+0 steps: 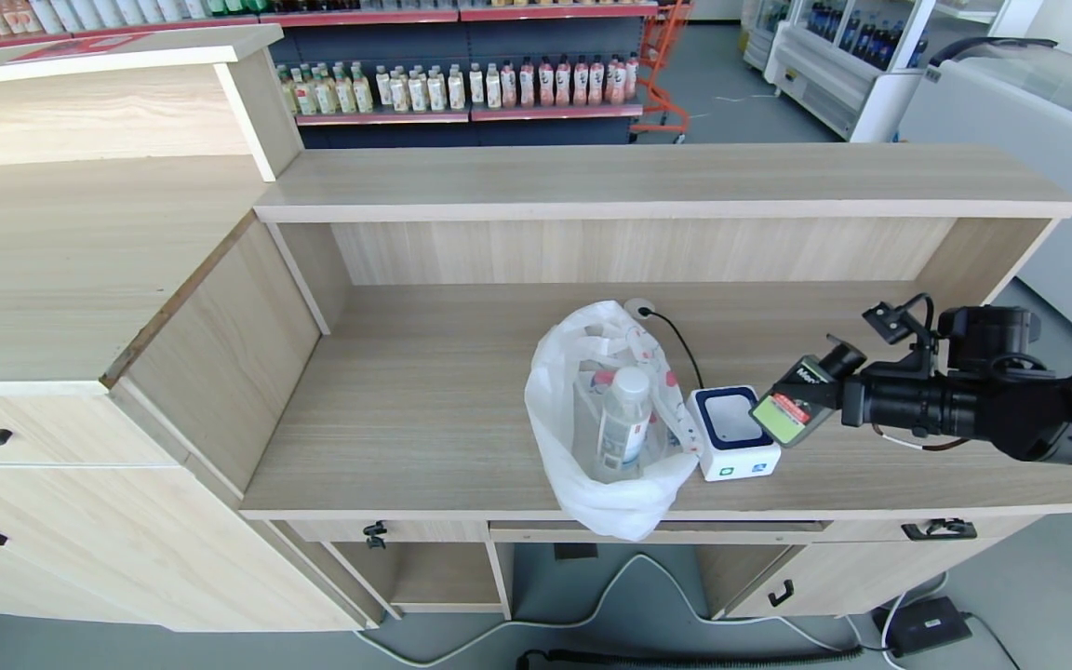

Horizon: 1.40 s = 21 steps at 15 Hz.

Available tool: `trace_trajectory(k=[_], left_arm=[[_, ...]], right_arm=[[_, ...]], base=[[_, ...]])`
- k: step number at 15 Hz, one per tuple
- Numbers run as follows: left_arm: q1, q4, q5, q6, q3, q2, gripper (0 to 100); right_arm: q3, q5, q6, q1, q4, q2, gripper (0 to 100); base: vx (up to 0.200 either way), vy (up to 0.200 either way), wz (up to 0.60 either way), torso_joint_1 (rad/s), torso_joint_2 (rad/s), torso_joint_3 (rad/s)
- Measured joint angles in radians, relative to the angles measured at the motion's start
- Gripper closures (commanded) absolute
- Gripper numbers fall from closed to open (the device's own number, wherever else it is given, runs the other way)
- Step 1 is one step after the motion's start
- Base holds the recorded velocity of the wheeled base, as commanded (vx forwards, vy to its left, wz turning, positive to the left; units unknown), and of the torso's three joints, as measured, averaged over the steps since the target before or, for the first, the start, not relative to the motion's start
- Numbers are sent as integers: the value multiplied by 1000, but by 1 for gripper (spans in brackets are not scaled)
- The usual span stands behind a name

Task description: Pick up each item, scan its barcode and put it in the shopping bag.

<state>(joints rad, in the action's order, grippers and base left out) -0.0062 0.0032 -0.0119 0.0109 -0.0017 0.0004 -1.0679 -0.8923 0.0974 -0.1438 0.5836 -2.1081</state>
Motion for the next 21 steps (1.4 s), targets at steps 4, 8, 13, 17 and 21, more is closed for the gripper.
trace_trajectory(k=[4, 8, 13, 17, 21], left_arm=[[0, 0, 0, 0, 0, 0, 0], [0, 0, 0, 0, 0, 0, 0], [0, 0, 0, 0, 0, 0, 0], [0, 0, 0, 0, 0, 0, 0], [0, 0, 0, 0, 0, 0, 0]], right_arm=[[-19, 0, -2, 33, 0, -21, 100], [-24, 1, 0, 51, 0, -43, 100], [-46, 1, -11, 63, 0, -64, 100], [-81, 12, -26, 85, 0, -85, 100], [-86, 14, -23, 90, 2, -102, 100]], base=[[0, 0, 0, 0, 0, 0], [0, 0, 0, 0, 0, 0], [0, 0, 0, 0, 0, 0], [0, 0, 0, 0, 0, 0], [0, 0, 0, 0, 0, 0]])
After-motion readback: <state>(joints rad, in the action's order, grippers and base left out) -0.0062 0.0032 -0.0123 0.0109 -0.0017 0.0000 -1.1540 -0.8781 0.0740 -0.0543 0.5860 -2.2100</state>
